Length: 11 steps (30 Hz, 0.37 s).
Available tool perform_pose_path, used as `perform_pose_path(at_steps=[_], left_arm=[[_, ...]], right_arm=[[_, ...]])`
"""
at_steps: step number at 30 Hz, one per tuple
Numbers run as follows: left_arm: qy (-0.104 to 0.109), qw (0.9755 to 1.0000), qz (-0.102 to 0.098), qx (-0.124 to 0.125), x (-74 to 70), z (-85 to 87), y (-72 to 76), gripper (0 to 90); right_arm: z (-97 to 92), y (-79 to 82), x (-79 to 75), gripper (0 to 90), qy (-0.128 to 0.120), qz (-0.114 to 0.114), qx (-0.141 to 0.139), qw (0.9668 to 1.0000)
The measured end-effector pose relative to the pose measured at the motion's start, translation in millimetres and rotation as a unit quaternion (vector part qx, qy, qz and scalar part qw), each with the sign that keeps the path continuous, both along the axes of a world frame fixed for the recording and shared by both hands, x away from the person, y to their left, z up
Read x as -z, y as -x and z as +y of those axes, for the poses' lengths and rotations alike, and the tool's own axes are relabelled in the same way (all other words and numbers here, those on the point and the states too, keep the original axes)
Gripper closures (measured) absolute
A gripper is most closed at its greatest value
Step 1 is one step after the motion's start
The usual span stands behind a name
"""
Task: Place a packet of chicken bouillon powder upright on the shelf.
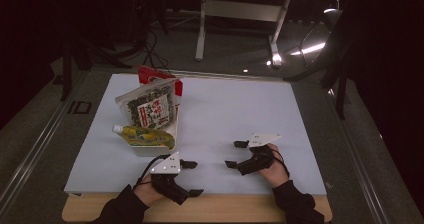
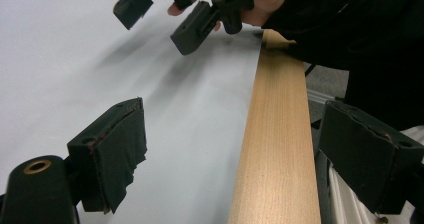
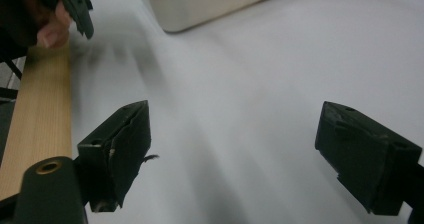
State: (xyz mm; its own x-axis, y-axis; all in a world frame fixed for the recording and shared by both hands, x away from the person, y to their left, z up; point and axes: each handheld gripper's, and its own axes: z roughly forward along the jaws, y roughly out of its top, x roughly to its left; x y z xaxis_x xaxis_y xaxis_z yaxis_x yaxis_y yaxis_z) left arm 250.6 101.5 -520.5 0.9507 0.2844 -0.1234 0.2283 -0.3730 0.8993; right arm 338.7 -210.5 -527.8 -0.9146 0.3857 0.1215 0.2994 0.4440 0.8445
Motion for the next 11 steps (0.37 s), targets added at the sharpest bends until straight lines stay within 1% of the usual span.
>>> perform_pose_path(at_steps=[4, 6, 11], left_arm=[[-0.002, 1.0, 0.0, 0.001, 0.3, -0.3, 0.2, 13.1], [-0.001, 1.0, 0.001, 0.001, 0.6, -0.5, 0.2, 13.1], [-0.001, 1.0, 0.0, 0.002, 0.6, -0.7, 0.2, 13.1]], right_arm=[[-2.4, 2.7, 4.1, 14.3, 0.006, -0.001, 0.001, 1.0], [-4.5, 3.1, 7.3, 14.2, 0.01, 0.004, 0.002, 0.9999], [-4.8, 1.5, 10.5, 14.1, 0.014, 0.004, 0.006, 0.9999]])
